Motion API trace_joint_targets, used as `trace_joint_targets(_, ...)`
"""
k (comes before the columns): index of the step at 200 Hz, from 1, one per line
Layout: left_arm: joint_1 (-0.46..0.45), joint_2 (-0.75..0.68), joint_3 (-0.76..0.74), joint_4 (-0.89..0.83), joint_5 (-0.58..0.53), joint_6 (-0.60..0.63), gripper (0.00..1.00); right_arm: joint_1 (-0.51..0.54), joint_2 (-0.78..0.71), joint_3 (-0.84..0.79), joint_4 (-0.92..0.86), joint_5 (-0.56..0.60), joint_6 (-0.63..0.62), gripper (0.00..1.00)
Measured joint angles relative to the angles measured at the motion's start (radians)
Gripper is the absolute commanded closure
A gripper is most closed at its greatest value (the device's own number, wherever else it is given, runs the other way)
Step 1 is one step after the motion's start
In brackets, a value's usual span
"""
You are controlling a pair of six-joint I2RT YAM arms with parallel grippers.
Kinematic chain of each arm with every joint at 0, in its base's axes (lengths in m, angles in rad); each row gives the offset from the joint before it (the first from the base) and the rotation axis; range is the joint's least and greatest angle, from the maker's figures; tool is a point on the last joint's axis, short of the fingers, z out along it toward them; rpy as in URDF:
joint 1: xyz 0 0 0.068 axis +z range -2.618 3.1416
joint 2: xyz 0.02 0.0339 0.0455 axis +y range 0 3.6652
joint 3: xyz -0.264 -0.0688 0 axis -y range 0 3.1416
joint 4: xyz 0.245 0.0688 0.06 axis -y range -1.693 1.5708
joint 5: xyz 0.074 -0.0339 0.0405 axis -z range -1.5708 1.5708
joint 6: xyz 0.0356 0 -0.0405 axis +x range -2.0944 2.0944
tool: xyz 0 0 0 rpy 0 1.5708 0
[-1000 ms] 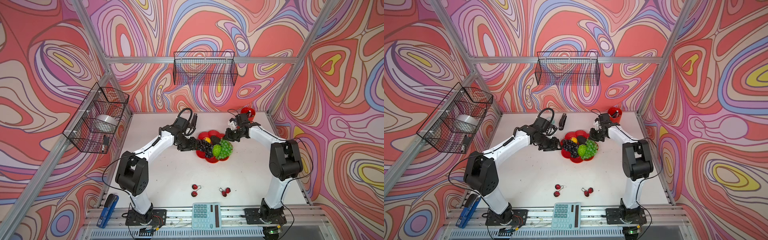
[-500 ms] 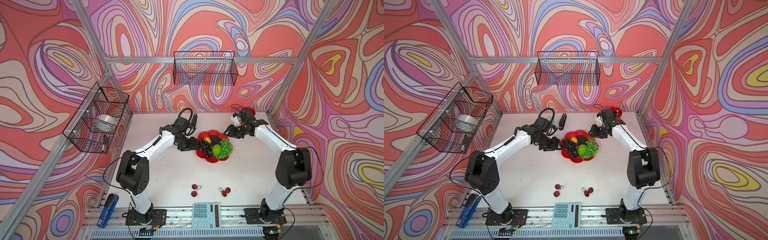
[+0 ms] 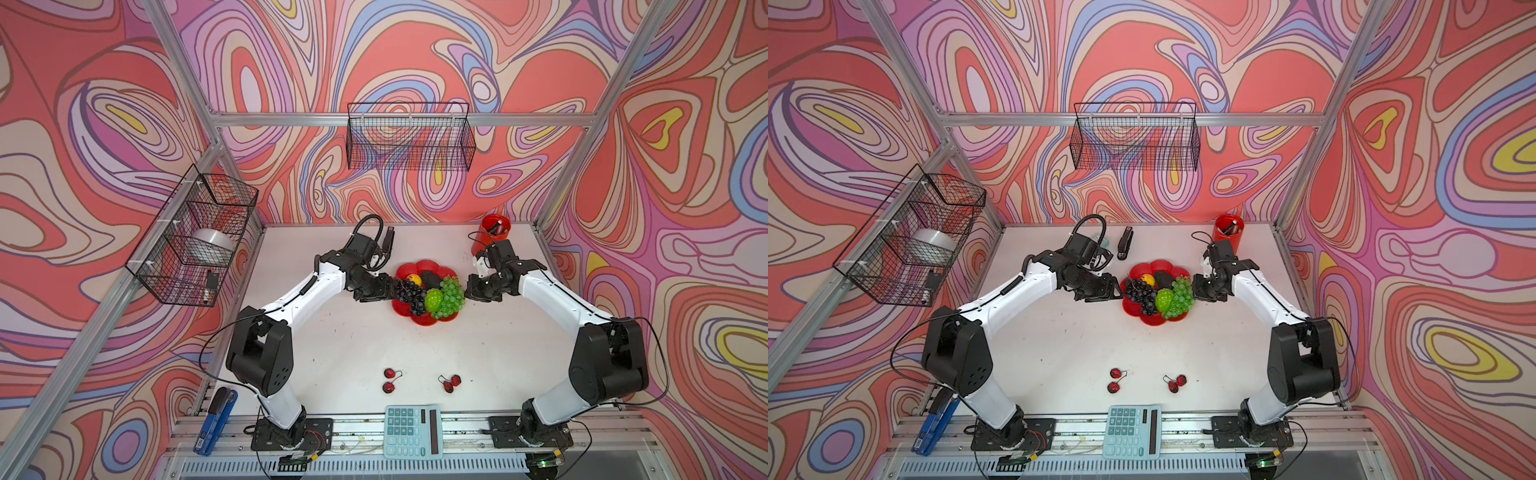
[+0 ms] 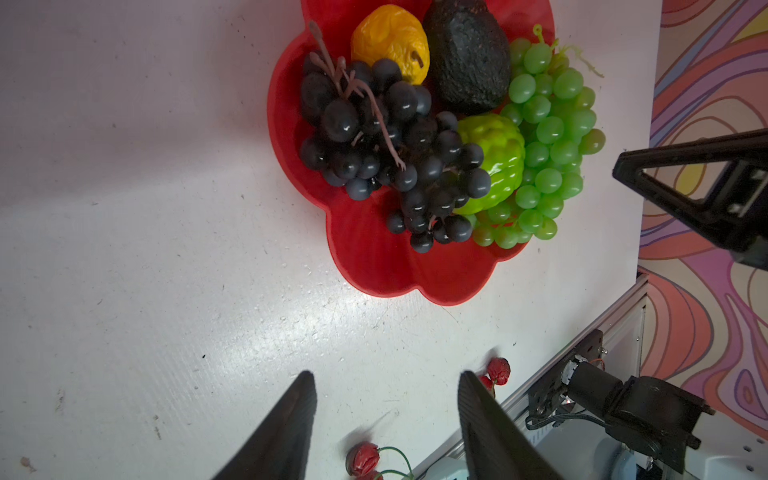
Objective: Place and organize the fake fruits in the fruit bowl
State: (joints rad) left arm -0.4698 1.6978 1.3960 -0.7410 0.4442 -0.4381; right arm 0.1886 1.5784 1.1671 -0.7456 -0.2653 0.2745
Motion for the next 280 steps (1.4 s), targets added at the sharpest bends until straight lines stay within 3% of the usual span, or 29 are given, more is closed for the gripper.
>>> trace_joint_targets(179,-0.001,-0.012,0.000,-0.031,-0.019,-0.001,0.42,0.011,0.172,0.023,0.148,-0.054,0.008,0.90)
trace_joint_targets(229,-0.001,-0.012,-0.004,-0.048,-0.014,0.004,0.41,0.014,0.155,0.103,0.103,-0.022,-0.001,0.79)
trace_joint_targets(280,-0.057,-0.018,-0.066,-0.113,-0.008,0.040,0.41,0.052,0.020,0.169,0.027,0.045,-0.013,0.66)
